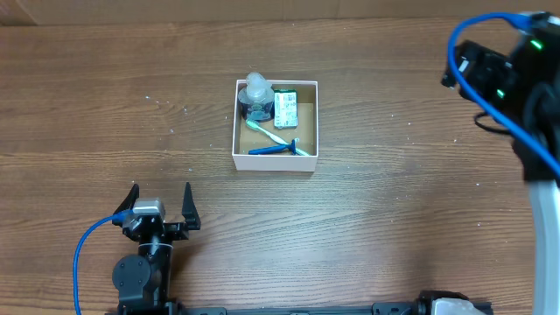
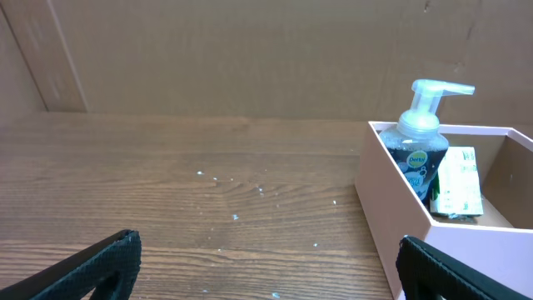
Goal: Pack container
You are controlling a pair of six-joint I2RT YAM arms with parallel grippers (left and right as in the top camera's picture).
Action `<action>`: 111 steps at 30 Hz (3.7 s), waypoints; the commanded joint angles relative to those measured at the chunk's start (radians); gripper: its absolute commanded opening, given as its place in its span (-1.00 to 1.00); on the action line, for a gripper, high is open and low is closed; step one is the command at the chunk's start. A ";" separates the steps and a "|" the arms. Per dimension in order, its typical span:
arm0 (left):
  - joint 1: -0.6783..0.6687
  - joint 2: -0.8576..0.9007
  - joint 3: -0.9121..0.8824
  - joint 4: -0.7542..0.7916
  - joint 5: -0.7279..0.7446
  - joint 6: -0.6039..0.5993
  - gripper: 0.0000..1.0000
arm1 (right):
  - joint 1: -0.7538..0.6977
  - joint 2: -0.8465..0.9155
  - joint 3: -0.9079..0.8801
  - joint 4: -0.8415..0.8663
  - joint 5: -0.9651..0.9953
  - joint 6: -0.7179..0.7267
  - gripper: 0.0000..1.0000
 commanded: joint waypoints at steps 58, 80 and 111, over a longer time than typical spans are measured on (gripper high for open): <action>0.004 -0.011 -0.005 0.000 -0.007 -0.020 1.00 | 0.016 -1.266 -1.641 0.989 -0.072 -0.003 1.00; 0.004 -0.011 -0.005 0.000 -0.007 -0.020 1.00 | 0.017 -1.266 -1.641 0.925 -0.071 -0.003 1.00; 0.004 -0.011 -0.005 0.000 -0.007 -0.020 1.00 | 0.017 -1.266 -1.641 0.925 -0.071 -0.003 1.00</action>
